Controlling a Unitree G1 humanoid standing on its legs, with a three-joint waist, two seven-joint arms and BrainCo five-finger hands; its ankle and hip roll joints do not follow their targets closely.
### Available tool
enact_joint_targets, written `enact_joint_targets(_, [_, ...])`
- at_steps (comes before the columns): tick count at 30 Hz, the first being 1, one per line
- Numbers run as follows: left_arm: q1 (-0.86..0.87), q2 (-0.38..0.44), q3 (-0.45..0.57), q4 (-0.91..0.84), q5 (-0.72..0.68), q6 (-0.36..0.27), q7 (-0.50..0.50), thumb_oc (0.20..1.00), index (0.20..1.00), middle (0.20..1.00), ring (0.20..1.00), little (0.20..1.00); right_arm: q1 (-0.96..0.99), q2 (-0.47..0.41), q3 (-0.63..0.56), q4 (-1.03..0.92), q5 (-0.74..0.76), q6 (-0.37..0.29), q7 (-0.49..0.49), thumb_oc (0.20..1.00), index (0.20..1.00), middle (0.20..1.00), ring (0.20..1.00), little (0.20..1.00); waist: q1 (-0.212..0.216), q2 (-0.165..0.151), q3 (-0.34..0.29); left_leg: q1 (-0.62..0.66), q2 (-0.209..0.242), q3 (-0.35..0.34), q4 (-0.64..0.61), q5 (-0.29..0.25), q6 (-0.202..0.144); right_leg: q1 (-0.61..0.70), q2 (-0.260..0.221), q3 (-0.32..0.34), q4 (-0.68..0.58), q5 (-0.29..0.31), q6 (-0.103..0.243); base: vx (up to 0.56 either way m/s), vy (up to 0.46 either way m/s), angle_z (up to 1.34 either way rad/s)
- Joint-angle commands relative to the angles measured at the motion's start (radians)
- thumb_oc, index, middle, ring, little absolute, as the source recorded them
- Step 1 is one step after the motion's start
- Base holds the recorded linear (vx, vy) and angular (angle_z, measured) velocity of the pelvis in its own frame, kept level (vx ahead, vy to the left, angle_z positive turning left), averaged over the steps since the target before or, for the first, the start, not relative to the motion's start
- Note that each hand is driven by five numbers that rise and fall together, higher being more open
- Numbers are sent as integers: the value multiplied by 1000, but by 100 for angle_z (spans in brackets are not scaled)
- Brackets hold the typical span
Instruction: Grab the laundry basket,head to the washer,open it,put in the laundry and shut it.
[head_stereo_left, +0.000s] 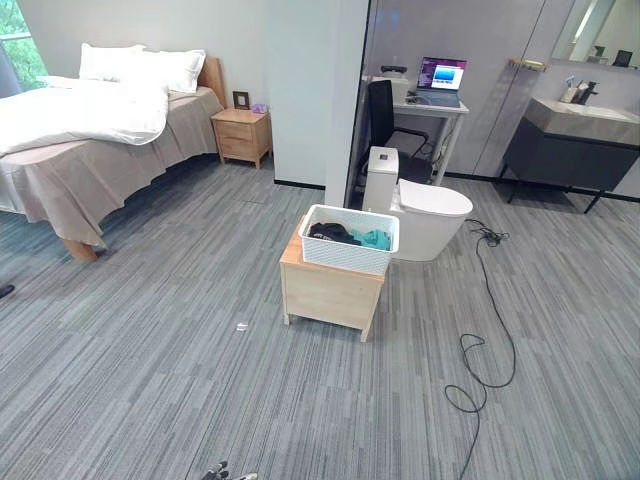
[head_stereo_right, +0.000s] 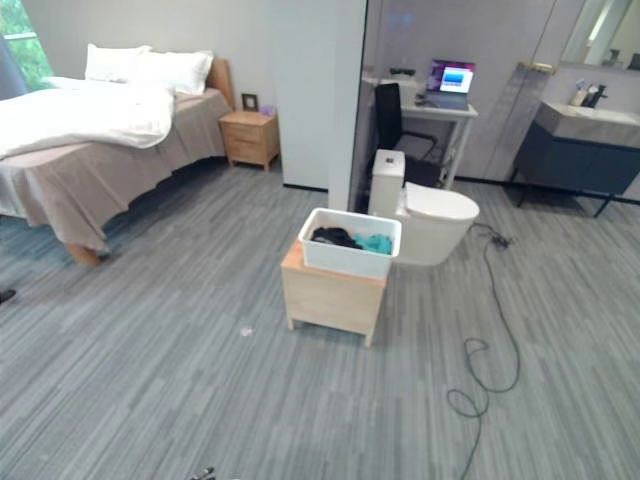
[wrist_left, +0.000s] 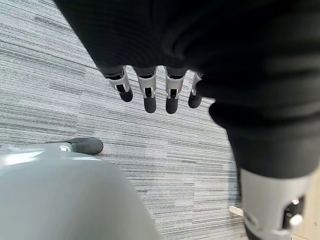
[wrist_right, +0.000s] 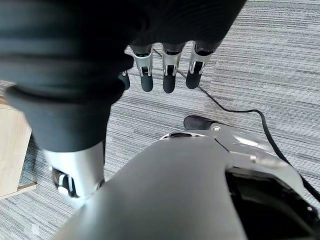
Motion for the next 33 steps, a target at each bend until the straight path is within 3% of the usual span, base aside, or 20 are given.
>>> enact_joint_targets(1, [-86, -22, 14, 48, 23, -19, 9, 1000, 1000, 1000, 1000, 1000, -65, -19, -12, 48, 6, -20, -7, 1000, 1000, 1000, 1000, 1000, 5, 19, 44, -22, -107, 11, 9, -52, 70, 42, 88, -49, 10, -88, -103, 0, 0, 0])
enact_joint_targets(33, [-76, -21, 38, 48, 1, -18, 10, 1000, 1000, 1000, 1000, 1000, -63, -25, -21, 55, 13, -19, -7, 1000, 1000, 1000, 1000, 1000, 7, 21, 53, -23, -108, 10, 9, -59, 73, 27, 86, -39, 10, -80, -100, 1, 2, 0])
